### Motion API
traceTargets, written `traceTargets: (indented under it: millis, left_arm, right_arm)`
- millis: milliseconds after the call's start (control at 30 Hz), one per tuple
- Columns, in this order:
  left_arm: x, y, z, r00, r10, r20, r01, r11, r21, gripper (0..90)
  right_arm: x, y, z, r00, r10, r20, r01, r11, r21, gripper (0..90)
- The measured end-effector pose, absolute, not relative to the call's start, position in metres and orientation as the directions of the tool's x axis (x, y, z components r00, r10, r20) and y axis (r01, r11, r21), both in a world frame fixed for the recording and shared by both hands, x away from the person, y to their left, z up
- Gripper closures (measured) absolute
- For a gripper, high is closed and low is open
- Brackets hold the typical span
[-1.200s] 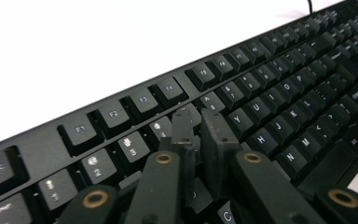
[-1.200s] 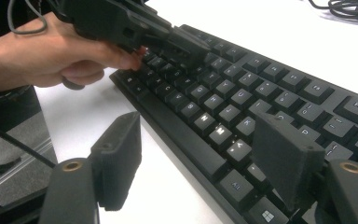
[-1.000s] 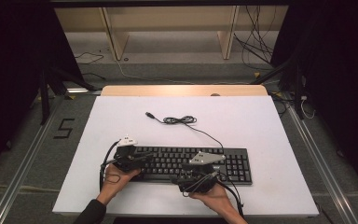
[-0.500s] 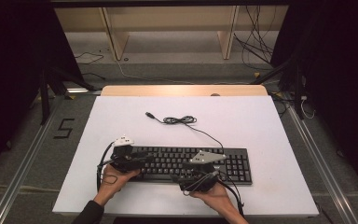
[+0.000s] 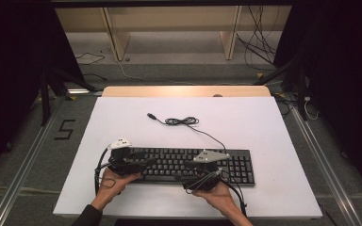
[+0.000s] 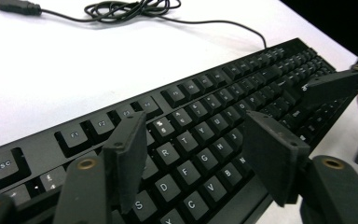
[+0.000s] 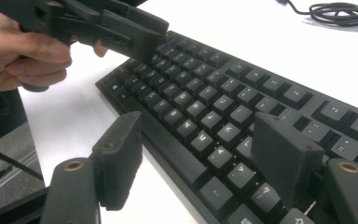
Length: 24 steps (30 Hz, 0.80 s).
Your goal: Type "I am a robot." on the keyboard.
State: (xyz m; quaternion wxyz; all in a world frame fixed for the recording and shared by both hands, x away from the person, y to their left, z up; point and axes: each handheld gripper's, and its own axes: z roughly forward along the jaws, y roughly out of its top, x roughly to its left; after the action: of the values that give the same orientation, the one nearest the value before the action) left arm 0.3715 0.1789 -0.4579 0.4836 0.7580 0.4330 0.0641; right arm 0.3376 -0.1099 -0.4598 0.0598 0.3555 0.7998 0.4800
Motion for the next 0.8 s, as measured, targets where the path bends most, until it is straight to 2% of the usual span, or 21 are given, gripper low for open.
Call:
traceTargets:
  millis: [233,533,567,800]
  left_arm:
    - [0.365,0.181,-0.457,0.627,0.709,-0.322,0.574,-0.141,0.807,34.4]
    - [0.357,0.185,-0.457,0.637,0.698,-0.327,0.559,-0.125,0.820,29.9]
    - [0.354,0.186,-0.456,0.640,0.697,-0.325,0.553,-0.124,0.824,29.8]
    - [0.349,0.189,-0.457,0.640,0.696,-0.326,0.547,-0.115,0.829,29.4]
  right_arm:
    - [0.344,-0.110,-0.460,-0.735,0.630,0.250,0.517,0.282,0.808,38.7]
    - [0.354,-0.110,-0.460,-0.717,0.653,0.244,0.535,0.291,0.793,51.2]
    - [0.357,-0.109,-0.460,-0.712,0.659,0.242,0.540,0.293,0.789,56.4]
    - [0.366,-0.109,-0.463,-0.695,0.678,0.240,0.552,0.289,0.782,73.2]
